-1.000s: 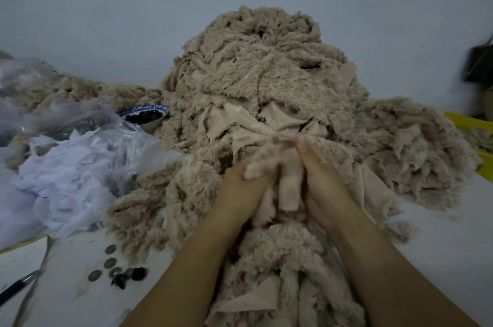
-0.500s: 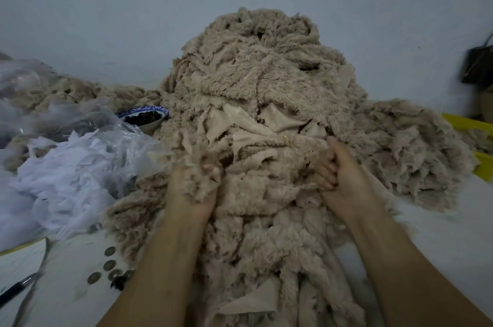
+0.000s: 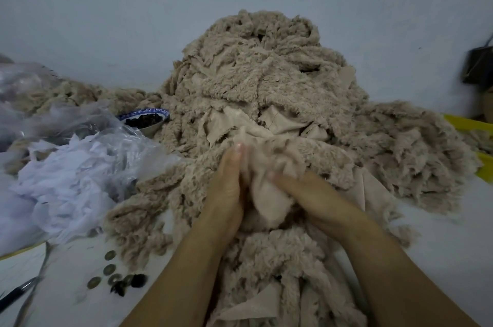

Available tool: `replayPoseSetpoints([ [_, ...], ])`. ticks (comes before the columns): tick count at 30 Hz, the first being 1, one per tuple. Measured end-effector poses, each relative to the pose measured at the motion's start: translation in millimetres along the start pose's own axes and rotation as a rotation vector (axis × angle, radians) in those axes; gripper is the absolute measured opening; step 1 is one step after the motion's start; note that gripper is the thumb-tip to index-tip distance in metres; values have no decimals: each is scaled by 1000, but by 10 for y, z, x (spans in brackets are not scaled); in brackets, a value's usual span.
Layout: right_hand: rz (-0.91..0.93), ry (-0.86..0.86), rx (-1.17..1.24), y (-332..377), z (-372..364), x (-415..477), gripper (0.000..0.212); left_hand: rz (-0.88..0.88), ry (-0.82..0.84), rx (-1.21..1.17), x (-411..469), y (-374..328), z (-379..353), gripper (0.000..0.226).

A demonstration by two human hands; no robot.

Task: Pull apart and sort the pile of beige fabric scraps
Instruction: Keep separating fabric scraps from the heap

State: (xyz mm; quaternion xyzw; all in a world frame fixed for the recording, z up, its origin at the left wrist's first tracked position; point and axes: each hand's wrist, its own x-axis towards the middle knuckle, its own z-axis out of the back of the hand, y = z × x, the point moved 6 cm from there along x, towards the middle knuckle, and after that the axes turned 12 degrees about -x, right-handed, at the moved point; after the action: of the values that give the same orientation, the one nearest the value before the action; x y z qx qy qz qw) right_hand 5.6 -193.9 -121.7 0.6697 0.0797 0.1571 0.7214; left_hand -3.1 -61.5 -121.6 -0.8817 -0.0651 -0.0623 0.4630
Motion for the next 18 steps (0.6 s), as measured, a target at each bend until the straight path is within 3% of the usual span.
replayPoseSetpoints([
  [2, 96, -146, 651, 118, 269, 62, 27, -94, -61, 36, 10, -59, 56, 63],
  [3, 150, -199, 858, 130, 396, 85, 41, -116, -97, 54, 6, -62, 82, 59],
  [4, 143, -223, 901, 110, 445, 101, 53, -119, -125, 73, 6, -51, 105, 53],
  [5, 91, -239, 777, 51, 436, 116, 58, -125, -149, 107, 8, -40, 129, 47],
  [7, 15, -288, 243, -100, 346, 128, 44, -180, -214, 213, 1, -69, 202, 38],
  [9, 88, -274, -250, -97, 210, 101, 29, -335, -274, 374, -56, -201, 227, 35],
  [11, 133, -65, -569, -122, -2, 119, 38, -500, -305, 479, -133, -321, 234, 37],
  [13, 180, 117, -909, -203, -174, 133, 46, -522, -305, 500, -164, -342, 237, 39],
  [15, 268, 55, -969, -177, -192, 140, 22, -458, -258, 554, -139, -301, 221, 40],
  [16, 265, -53, -822, -111, -121, 127, 12, -412, -202, 615, -114, -268, 192, 38],
  [18, 187, -269, -410, -48, 100, 93, 25, -356, -32, 826, -76, -185, 102, 32],
])
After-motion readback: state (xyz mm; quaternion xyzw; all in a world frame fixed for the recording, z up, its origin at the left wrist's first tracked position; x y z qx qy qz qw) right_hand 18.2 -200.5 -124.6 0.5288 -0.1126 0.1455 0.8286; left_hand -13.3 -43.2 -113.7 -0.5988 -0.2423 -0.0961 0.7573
